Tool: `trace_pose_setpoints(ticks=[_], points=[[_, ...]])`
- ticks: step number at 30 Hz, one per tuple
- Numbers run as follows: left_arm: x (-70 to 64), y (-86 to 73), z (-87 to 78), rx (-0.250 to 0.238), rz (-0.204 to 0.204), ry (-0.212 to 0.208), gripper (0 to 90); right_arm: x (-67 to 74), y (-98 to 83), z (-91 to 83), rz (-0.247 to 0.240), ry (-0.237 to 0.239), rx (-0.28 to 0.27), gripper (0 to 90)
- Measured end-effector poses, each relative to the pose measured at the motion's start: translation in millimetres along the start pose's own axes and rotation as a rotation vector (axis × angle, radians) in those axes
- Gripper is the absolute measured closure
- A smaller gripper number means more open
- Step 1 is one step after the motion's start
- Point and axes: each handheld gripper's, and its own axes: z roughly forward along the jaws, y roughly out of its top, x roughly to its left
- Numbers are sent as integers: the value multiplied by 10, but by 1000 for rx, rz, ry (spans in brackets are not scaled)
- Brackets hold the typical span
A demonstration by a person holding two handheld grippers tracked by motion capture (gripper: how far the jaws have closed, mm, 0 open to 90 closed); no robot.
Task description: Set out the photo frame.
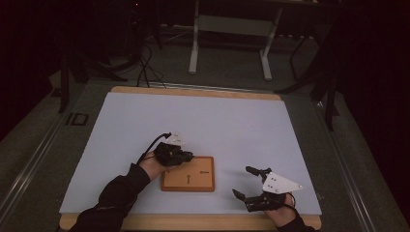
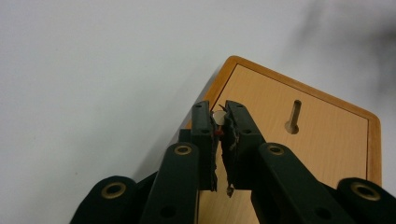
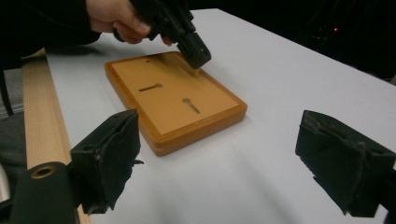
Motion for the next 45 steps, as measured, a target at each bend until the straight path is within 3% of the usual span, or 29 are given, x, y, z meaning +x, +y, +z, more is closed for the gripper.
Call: trace_pose_setpoints(ticks=[6, 12, 20, 22, 27, 29, 31, 33, 39, 45], points=[[75, 33, 3, 18, -26, -41, 837, 107, 51, 34, -56, 15, 35, 141], [126, 64, 12, 32, -43, -66, 838, 282, 128, 68, -178, 3, 65, 160], [181, 99, 20, 54, -74, -92, 840, 435, 184, 168, -297, -14, 130, 274], [199, 105, 22, 58, -84, -101, 840, 489, 198, 195, -351, -13, 150, 399], [230, 119, 27, 67, -104, -114, 840, 626, 206, 297, -523, -63, 200, 492], [242, 119, 32, 64, -116, -122, 840, 684, 189, 357, -621, -114, 248, 487], [257, 125, 31, 71, -111, -126, 840, 725, 149, 413, -667, -121, 259, 423], [263, 128, 34, 72, -118, -130, 840, 747, 114, 458, -733, -130, 273, 419], [278, 129, 38, 73, -128, -138, 840, 784, 19, 603, -856, -147, 303, 424], [274, 135, 38, 79, -123, -137, 840, 835, -88, 728, -1015, -197, 305, 509]])
